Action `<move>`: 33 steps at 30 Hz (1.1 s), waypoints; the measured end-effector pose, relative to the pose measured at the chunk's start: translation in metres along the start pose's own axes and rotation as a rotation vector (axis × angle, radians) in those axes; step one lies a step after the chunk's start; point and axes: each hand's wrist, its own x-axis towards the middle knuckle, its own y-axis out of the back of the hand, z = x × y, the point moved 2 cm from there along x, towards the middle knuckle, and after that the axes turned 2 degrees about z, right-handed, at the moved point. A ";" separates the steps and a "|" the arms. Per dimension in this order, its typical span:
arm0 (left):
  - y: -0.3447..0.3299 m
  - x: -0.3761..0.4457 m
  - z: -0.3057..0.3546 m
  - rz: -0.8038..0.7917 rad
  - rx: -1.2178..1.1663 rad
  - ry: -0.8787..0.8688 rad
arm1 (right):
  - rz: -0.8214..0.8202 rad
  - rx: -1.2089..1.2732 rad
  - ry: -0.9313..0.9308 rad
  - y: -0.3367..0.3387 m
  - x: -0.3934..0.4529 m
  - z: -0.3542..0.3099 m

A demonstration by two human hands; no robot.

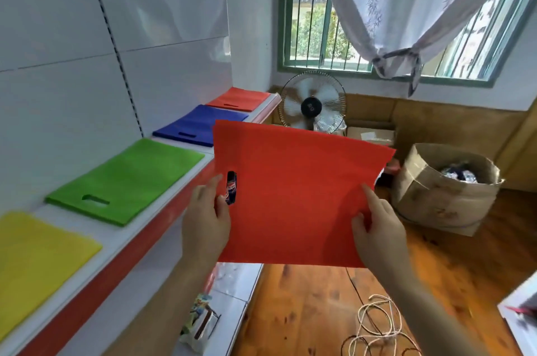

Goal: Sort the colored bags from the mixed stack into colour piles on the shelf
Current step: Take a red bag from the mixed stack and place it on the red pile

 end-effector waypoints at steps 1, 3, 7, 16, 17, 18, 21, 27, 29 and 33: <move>-0.015 0.014 0.000 -0.008 -0.002 -0.005 | -0.001 -0.024 0.004 -0.006 0.017 0.005; -0.043 0.045 0.001 -0.026 -0.027 -0.012 | -0.002 -0.059 -0.003 -0.017 0.053 0.015; -0.095 0.107 0.007 -0.072 -0.060 -0.028 | 0.055 -0.102 -0.003 -0.036 0.115 0.038; -0.226 0.211 0.022 -0.130 0.003 -0.021 | 0.044 -0.144 -0.038 -0.080 0.239 0.109; -0.243 0.223 0.024 -0.131 0.005 -0.023 | 0.043 -0.138 -0.034 -0.086 0.256 0.118; -0.261 0.235 0.026 -0.129 0.006 -0.031 | 0.042 -0.135 -0.032 -0.092 0.274 0.128; -0.312 0.269 0.033 -0.114 0.033 -0.035 | 0.022 -0.149 -0.043 -0.108 0.333 0.158; -0.370 0.339 0.033 -0.070 0.058 0.029 | -0.046 -0.097 0.022 -0.152 0.448 0.183; -0.380 0.358 0.023 -0.045 0.069 0.069 | -0.063 -0.084 0.045 -0.176 0.480 0.185; -0.393 0.401 -0.003 0.029 0.135 0.136 | -0.161 -0.054 0.118 -0.230 0.534 0.180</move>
